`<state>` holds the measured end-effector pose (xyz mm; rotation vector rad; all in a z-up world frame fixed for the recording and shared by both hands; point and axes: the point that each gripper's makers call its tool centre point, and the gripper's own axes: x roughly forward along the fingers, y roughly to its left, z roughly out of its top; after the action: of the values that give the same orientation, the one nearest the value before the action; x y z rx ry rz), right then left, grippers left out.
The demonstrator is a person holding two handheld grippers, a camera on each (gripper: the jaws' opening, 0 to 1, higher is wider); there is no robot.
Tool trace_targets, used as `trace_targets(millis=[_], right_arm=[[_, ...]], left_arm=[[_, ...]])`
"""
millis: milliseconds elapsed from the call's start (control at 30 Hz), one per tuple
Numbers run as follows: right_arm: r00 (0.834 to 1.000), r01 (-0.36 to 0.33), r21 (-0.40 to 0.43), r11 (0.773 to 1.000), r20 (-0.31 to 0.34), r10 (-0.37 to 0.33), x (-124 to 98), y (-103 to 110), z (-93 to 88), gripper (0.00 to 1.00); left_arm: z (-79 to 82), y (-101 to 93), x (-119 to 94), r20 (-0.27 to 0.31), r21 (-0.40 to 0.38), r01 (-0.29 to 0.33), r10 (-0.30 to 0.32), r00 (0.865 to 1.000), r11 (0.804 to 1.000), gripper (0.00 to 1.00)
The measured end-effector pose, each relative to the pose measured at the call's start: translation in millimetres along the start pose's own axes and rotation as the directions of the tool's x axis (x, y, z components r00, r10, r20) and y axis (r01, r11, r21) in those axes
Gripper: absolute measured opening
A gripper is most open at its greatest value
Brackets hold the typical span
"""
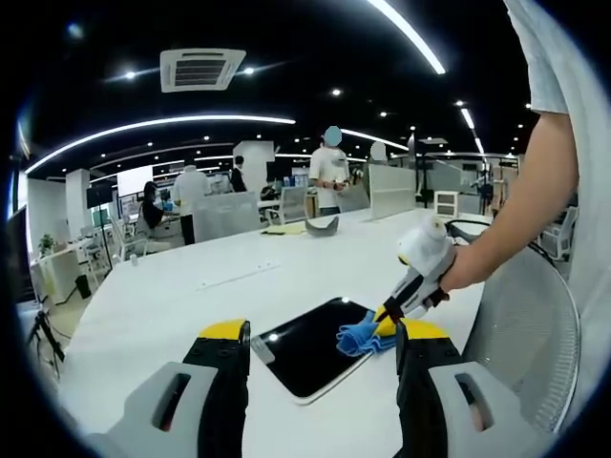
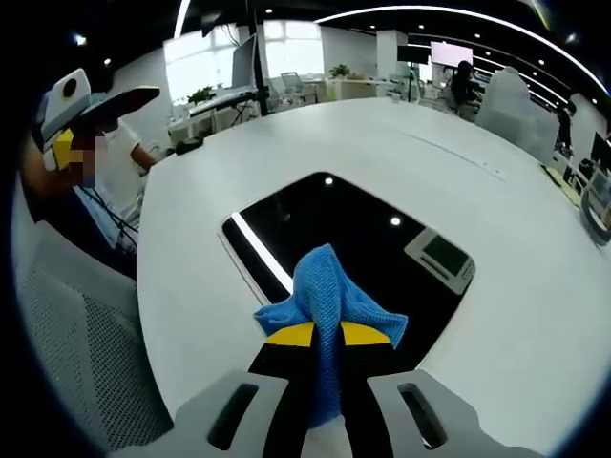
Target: Wipe the mirror surface with the cleaning cloth until all visible marks leave the cleaned area.
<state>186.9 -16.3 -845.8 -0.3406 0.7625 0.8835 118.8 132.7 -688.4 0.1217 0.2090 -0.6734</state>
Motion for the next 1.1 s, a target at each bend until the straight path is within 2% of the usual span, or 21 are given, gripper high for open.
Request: trace_targets(millis=[1100], right_arm=[[1.000,-0.001,-0.007,1.000,-0.009,0.001,11,-16,11.8,0.03]], left_arm=[[1.0,8.8,5,0.001,-0.003,-0.001,0.001,1.000,1.000,0.62]])
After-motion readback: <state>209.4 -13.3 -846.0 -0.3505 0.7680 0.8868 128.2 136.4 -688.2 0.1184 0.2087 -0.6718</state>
